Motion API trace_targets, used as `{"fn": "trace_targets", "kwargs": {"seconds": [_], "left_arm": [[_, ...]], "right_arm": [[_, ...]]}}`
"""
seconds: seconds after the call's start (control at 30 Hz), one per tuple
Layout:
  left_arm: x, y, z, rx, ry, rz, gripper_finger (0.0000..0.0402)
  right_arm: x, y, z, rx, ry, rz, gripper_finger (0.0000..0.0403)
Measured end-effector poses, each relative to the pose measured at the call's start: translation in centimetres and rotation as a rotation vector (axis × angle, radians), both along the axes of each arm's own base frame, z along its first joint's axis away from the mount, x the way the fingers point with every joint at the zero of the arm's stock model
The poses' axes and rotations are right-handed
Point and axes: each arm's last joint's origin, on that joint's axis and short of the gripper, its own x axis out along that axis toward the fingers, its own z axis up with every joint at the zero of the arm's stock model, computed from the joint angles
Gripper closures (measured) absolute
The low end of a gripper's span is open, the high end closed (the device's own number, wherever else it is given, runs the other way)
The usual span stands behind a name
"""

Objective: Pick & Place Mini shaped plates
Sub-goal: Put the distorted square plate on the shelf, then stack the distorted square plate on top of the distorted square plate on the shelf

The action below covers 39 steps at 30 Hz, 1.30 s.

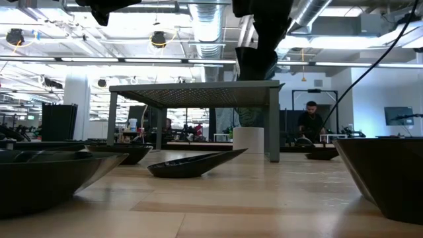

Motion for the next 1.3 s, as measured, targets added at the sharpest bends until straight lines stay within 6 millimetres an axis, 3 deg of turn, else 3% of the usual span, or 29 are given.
{"fn": "trace_targets", "kwargs": {"seconds": [0.5,0.7,0.97,1.13,1.3], "left_arm": [[0.0,0.0,0.0,0.000,0.000,0.000,0.0289],[0.0,0.0,0.0,0.000,0.000,0.000,0.0289],[0.0,0.0,0.0,0.000,0.000,0.000,0.0289],[0.0,0.0,0.0,0.000,0.001,0.000,0.0289],[0.0,0.0,0.0,0.000,0.001,0.000,0.0289]], "right_arm": [[0.1,0.1,0.1,0.003,-0.021,-0.006,0.0378],[0.2,1.6,0.1,0.005,-0.036,0.036,0.0345],[0.2,6.6,0.3,0.135,-0.144,0.029,0.0271],[-1.0,11.5,0.2,0.264,-0.164,0.003,0.0236],[-0.6,17.2,-2.0,0.369,-0.226,-0.039,0.0219]]}}
